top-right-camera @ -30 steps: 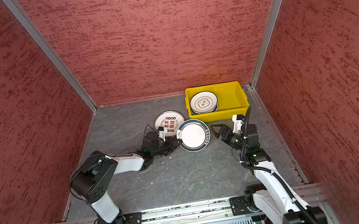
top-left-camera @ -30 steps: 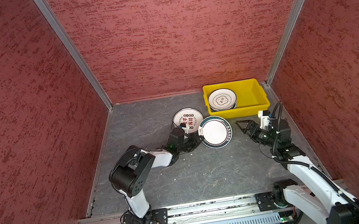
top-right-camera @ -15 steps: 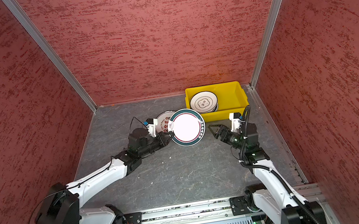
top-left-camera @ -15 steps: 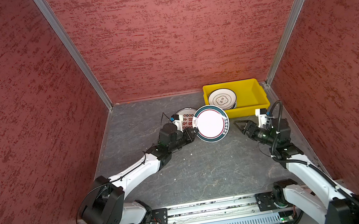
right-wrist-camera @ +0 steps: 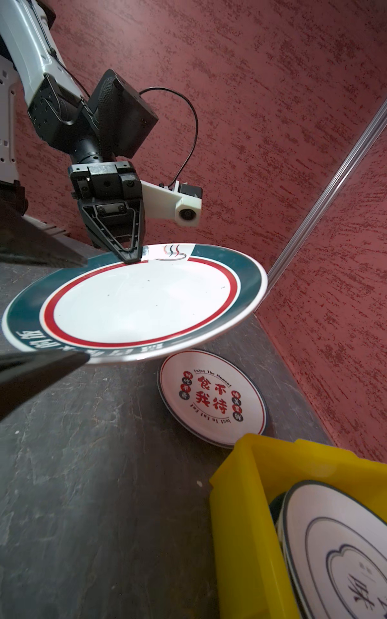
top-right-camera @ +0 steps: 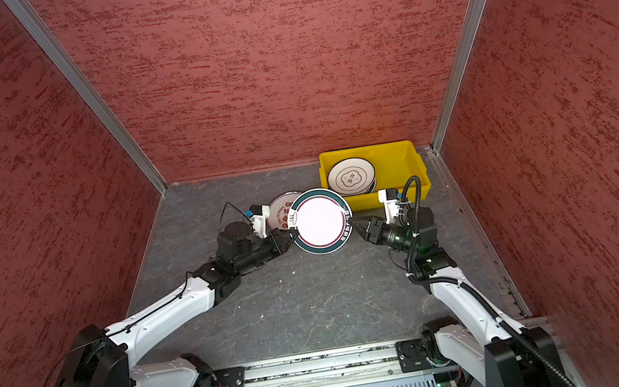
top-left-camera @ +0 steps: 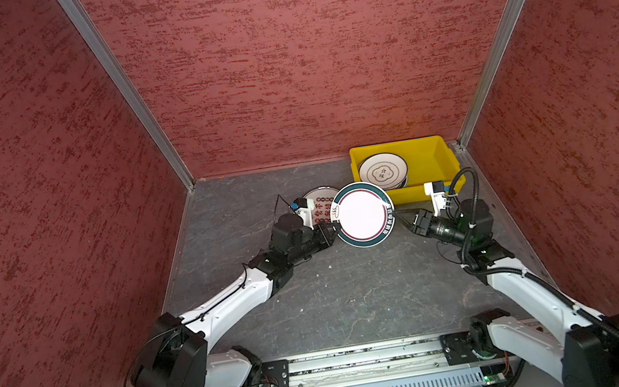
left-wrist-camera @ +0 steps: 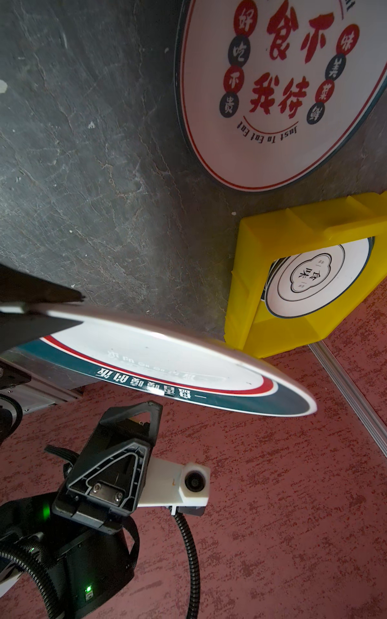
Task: Place the plates into the plastic bin on the countertop
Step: 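Raise the rimmed plate upright with left gripper while right gripper approaches it, then grasp the upright plate's rim with the right gripper beside the left gripper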
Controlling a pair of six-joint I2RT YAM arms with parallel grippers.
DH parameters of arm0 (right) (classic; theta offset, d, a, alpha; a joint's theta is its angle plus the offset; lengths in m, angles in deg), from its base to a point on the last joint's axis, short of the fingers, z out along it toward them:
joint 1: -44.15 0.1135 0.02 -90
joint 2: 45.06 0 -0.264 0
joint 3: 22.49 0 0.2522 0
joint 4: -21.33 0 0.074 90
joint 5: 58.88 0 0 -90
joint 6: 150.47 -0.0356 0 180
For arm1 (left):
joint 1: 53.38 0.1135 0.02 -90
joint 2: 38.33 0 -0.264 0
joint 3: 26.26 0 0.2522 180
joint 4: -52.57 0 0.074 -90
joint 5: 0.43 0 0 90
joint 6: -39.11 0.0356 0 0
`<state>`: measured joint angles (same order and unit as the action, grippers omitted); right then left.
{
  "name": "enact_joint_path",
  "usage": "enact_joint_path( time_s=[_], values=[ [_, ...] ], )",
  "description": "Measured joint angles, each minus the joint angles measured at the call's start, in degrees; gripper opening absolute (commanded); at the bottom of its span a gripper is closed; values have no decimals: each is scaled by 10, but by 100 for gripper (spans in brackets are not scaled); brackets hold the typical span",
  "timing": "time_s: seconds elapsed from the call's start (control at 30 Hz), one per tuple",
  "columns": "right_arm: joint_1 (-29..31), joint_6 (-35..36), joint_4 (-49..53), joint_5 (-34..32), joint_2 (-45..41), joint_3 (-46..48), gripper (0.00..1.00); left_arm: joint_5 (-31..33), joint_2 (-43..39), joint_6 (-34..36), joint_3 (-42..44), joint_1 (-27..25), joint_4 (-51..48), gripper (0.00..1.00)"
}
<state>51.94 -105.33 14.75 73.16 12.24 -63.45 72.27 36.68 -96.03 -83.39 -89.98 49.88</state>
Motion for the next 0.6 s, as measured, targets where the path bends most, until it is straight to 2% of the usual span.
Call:
enact_joint_path(
  time_s=[0.13,0.27,0.5,0.6],
  values=[
    [3,6,0,0,22,-6,33,-9,3,-4,0,3,5,0],
    [5,14,7,-2,27,-10,35,-20,10,-14,1,12,11,0],
    [6,60,70,-39,13,-43,35,-33,4,-26,9,23,36,0],
    [6,63,71,-38,11,-43,31,-36,2,-31,14,24,40,0]
  ],
)
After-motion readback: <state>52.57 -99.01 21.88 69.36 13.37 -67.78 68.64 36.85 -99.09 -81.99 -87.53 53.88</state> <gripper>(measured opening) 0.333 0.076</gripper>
